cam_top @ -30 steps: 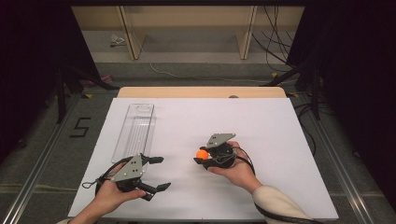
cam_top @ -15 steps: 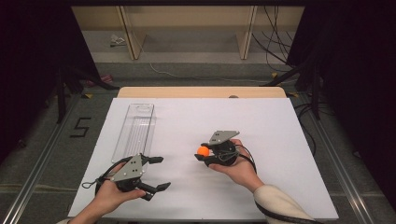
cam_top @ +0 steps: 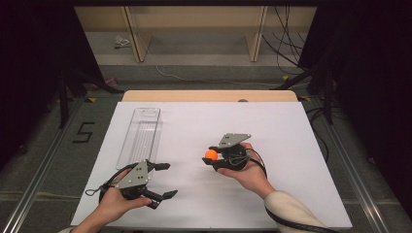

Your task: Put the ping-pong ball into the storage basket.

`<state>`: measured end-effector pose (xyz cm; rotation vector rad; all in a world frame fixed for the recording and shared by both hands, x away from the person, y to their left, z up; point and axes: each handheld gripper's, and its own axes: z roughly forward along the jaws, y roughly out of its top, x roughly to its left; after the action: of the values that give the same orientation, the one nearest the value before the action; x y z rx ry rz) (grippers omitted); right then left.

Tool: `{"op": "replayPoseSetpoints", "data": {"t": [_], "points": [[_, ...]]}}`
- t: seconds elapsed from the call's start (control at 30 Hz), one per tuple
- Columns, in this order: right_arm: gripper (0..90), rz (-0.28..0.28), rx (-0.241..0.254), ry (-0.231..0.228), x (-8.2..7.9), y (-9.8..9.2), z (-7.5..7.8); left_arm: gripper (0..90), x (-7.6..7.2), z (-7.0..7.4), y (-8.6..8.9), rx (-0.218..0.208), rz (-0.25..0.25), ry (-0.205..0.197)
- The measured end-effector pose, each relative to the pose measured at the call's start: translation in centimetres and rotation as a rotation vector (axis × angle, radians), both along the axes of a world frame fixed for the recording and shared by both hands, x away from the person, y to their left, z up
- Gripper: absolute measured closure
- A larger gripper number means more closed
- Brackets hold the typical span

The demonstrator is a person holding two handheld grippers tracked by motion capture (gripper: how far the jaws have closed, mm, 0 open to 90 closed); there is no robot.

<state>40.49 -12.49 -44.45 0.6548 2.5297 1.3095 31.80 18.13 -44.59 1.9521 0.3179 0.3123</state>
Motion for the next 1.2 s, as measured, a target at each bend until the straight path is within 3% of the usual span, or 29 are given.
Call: {"op": "replayPoseSetpoints", "data": {"t": [1.2], "points": [[51.4,-0.010,0.045,-0.029,0.8,0.6,2.0,16.6,-0.1,0.0,0.0,-0.001,-0.002,0.002]]}}
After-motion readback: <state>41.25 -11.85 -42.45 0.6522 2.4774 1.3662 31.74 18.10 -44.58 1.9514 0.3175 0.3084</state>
